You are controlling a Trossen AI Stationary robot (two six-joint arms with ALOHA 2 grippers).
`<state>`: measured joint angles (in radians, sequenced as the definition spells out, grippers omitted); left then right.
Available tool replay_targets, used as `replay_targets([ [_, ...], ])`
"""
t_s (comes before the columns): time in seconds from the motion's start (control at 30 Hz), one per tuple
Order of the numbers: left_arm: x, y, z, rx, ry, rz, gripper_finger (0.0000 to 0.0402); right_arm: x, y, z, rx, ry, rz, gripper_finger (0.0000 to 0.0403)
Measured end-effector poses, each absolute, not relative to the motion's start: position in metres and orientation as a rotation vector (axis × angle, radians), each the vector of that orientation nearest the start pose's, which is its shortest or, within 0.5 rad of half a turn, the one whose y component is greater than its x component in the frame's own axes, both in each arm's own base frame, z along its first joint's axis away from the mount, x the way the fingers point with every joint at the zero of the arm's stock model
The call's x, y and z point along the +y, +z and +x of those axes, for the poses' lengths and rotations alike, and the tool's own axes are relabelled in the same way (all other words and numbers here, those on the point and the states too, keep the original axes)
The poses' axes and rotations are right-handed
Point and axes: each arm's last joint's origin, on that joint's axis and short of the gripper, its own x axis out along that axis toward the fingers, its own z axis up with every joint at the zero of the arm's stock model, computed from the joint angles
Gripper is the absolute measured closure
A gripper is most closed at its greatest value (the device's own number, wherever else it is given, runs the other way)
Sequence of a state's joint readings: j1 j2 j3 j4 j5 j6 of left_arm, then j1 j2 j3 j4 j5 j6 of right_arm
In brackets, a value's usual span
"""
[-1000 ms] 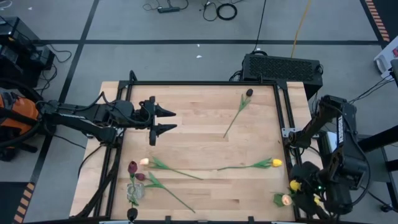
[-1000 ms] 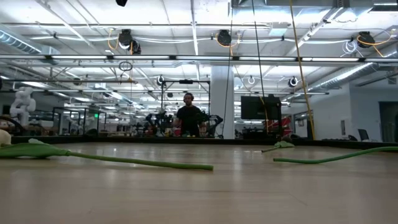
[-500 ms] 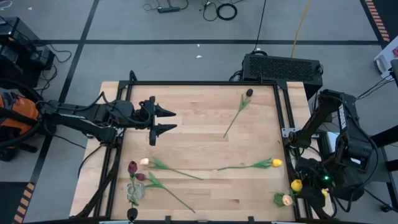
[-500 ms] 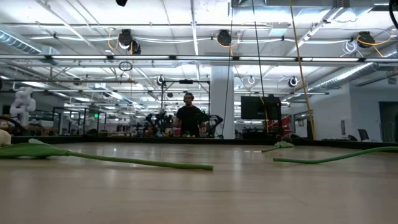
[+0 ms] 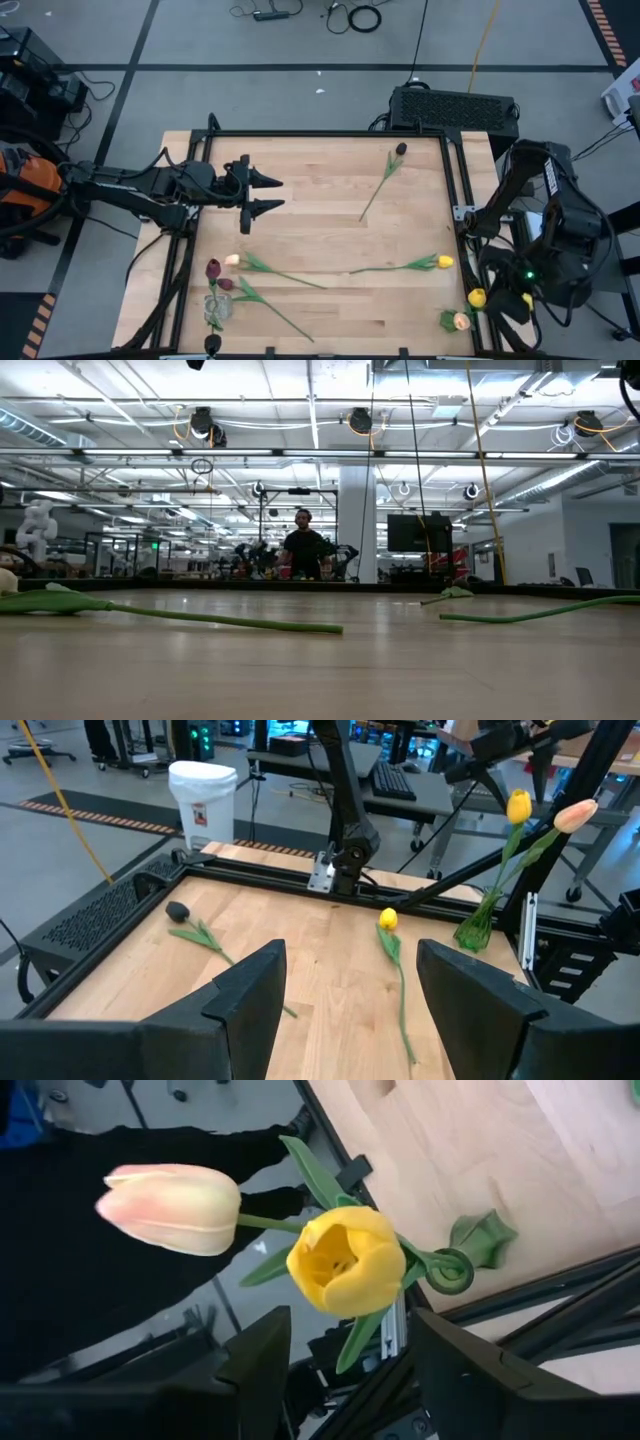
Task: Sort flowers into vase by color
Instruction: Put the pink tulip into the green vase
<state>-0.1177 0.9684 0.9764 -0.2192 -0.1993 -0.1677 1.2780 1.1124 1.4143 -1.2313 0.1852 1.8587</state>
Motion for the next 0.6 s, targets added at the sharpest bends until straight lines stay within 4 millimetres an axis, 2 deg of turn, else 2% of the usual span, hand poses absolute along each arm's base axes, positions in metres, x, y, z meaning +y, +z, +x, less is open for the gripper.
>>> replay_targets([
  [0.17,-0.019,0.363,0.208,0.201,0.098,-0.134,0.0168,0.154,0.4,0.053,1.241,0.044,0.996,0.0206],
  [0.33,-0.019,0.363,0.208,0.201,0.105,-0.133,0.0168,0.125,0.405,0.049,1.068,-0.002,0.991,0.0206],
  [0.5,-0.018,0.363,0.208,0.2,0.114,-0.132,0.0169,0.085,0.406,0.043,0.845,-0.135,0.954,0.0206],
  [0.6,-0.018,0.363,0.208,0.199,0.116,-0.134,0.0169,0.069,0.407,0.045,0.594,-0.218,0.945,0.0206],
])
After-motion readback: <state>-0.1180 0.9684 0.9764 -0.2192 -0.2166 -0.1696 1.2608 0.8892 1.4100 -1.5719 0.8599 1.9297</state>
